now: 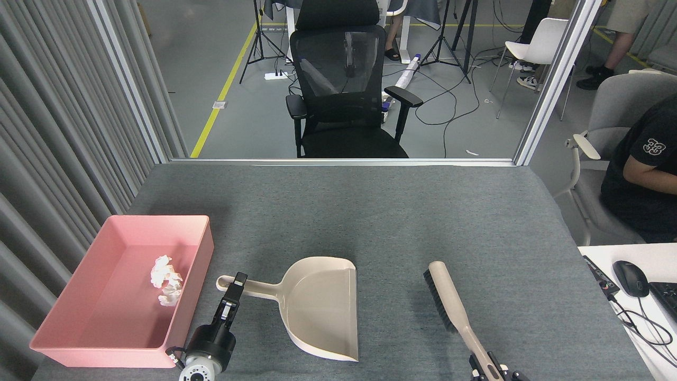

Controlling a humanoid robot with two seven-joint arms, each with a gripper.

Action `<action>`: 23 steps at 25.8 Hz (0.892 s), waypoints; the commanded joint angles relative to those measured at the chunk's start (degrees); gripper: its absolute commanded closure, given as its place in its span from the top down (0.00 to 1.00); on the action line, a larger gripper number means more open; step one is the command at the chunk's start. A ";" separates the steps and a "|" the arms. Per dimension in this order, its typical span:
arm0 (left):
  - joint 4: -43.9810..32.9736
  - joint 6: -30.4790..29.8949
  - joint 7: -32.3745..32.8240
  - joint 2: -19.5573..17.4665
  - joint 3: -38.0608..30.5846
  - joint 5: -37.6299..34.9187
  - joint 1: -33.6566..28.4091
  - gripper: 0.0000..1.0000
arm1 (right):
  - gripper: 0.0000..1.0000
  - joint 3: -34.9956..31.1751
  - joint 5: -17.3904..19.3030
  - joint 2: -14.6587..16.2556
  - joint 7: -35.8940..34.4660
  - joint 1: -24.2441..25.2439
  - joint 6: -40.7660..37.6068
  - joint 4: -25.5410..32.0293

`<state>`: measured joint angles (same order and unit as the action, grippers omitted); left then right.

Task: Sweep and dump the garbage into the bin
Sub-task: 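Bring the empty dustpan back with the left gripper and set it on the table, then lower the brush with the right gripper and open both grippers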

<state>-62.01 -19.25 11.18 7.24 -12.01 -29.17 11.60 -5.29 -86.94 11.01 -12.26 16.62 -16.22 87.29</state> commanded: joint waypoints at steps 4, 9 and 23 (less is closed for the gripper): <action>-0.13 0.17 0.33 -0.21 1.64 -0.71 -1.40 0.72 | 0.55 -0.07 0.11 -0.11 0.22 -0.62 0.22 -0.72; -0.92 0.52 0.51 -0.47 2.96 -1.15 -3.43 0.90 | 0.70 -0.25 0.28 -0.37 0.22 -0.62 0.40 -0.72; -6.19 0.17 0.77 -1.97 2.96 -7.30 -7.21 0.97 | 0.98 -1.13 0.90 -0.11 -0.39 -0.18 -0.04 0.25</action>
<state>-65.86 -19.15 11.87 5.59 -9.05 -34.64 5.63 -6.24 -86.05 10.69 -12.54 16.20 -16.15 87.20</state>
